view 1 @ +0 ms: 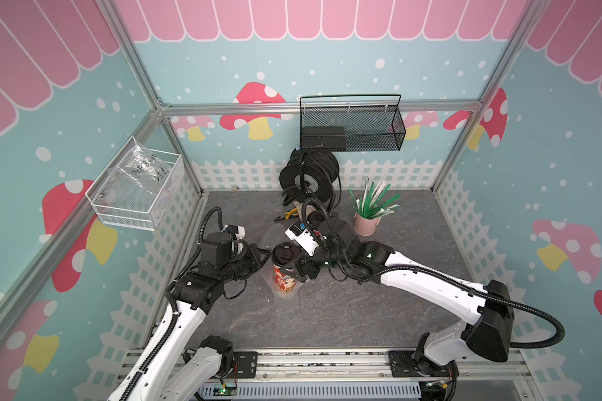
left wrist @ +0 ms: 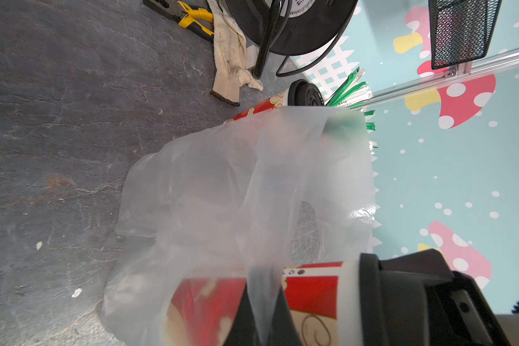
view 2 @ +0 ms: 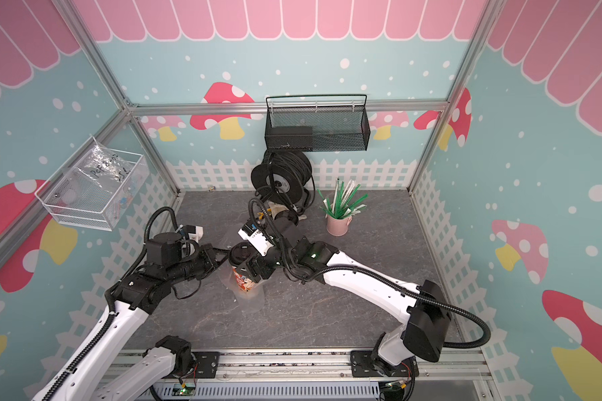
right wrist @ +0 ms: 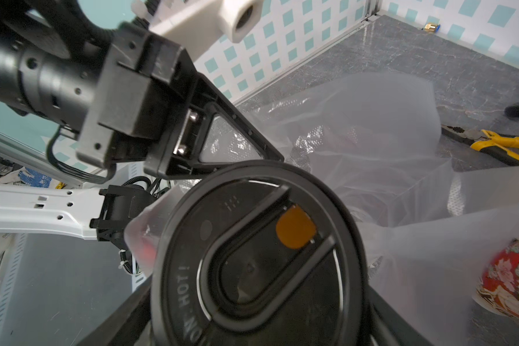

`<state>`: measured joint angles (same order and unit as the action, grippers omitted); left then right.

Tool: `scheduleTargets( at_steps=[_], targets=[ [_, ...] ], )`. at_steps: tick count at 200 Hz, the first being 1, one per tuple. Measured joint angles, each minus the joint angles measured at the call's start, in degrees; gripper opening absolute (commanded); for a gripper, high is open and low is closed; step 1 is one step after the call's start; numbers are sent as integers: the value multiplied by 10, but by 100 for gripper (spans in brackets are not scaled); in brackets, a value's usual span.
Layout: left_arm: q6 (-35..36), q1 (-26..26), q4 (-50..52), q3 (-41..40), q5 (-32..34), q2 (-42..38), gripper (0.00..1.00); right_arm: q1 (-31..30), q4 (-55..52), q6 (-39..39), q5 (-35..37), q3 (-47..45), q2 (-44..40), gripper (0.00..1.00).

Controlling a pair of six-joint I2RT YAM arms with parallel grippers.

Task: Pack milk tea into plastic carrier bags
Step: Place the milk tea cup in the plastic carrier bag.

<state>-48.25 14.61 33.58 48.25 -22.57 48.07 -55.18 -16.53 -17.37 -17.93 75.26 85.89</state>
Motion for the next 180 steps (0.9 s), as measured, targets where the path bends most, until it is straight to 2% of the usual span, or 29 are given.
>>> scheduleTargets(
  at_steps=[47,149,180],
  targets=[
    [-1,-8,0,-10,0,-7,0,0,3,6,0,-7,18,75],
    [-4,-26,3,-16,-5,-16,0,0,5,13,-10,-18,18,94],
    [-4,-31,5,-19,-7,-17,0,0,5,15,-17,-18,18,97]
  ],
)
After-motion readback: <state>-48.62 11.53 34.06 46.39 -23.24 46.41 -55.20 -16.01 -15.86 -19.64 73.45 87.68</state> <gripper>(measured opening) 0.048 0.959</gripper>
